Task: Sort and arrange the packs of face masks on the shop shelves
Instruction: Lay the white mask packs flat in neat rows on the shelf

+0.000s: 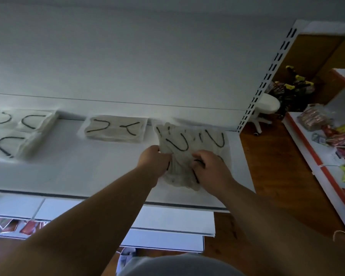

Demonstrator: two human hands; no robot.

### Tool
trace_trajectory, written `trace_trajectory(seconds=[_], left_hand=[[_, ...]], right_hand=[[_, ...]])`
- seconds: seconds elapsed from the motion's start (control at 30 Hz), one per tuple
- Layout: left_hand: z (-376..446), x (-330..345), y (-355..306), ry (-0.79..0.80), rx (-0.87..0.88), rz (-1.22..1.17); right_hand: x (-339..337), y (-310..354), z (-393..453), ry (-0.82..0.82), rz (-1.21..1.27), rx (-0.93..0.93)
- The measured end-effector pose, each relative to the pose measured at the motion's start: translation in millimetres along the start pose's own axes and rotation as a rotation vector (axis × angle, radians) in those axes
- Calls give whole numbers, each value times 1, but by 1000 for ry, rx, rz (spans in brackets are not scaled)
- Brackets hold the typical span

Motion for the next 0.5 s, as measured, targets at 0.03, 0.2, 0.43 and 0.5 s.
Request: trace_trajectory(seconds=[0.03,0.2,0.43,0.5], left_hand=[[-1,0,1,-11,6,-1],[-1,-9,-1,-130,105,58],[2,-10,-9,-43,99,34],[3,-4,-10,31,73,10]], right_hand=[[4,5,-1,25,51,-4],[6,17,0,22,312,34],[0,6,-2,-84,89,43],[8,10,-3,-20,216,58]])
Point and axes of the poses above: each hand's wrist, its own z-axis towards the middle knuckle, its own x-axis out of the palm, y = z × x, the point moved 5 cm from there along z, towards the middle knuckle
